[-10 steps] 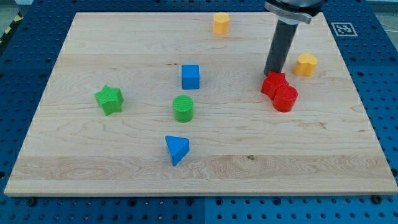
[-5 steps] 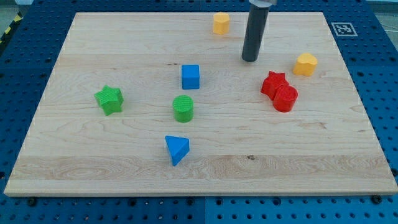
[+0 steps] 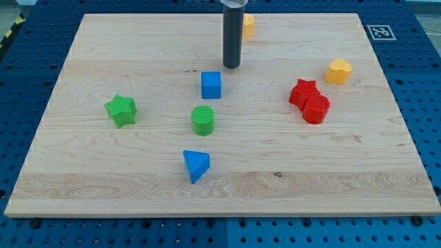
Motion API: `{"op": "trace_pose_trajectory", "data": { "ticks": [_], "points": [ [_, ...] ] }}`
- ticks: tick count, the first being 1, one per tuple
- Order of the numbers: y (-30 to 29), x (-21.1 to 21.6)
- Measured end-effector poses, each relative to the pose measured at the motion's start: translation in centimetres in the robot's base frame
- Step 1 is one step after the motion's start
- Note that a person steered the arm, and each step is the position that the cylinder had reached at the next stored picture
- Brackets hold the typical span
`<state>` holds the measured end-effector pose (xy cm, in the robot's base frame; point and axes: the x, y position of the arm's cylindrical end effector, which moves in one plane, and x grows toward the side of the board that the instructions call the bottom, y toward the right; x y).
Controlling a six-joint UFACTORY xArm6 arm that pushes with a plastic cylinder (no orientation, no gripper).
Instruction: Touch the top side of the green star
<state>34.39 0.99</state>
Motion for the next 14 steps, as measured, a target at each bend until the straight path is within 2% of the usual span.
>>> {"op": "trace_pose_trajectory", "data": {
  "ticks": [8, 10, 14],
  "points": [
    [-17.7, -0.3],
    [-20.1, 0.3],
    [-21.3, 4.6]
  ]
}}
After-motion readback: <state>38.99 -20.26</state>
